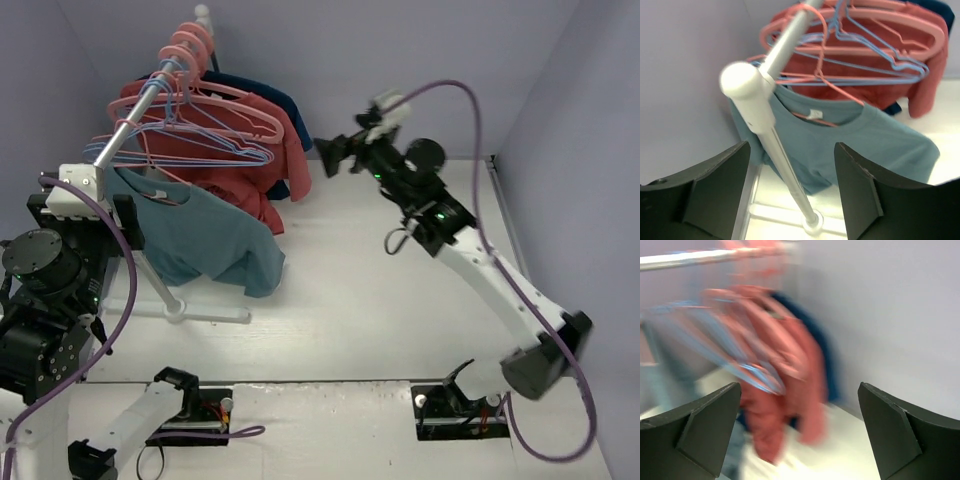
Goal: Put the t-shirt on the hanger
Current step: Reset both arms
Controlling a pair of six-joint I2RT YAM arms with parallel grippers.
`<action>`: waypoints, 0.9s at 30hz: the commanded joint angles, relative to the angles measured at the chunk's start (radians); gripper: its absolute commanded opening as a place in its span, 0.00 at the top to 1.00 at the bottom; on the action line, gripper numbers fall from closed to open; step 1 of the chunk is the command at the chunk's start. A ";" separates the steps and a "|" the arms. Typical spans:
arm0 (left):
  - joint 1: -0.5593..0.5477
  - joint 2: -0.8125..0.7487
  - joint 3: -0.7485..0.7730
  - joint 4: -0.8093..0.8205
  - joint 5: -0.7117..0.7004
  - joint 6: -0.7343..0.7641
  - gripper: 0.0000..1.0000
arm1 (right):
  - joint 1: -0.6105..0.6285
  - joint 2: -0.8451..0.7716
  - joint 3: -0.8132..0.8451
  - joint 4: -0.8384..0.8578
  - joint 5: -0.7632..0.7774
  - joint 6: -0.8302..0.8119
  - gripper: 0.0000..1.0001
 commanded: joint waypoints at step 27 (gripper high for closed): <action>-0.066 -0.238 -0.424 0.006 -0.171 -0.091 0.24 | -0.109 -0.696 -0.551 -0.364 0.815 0.224 0.00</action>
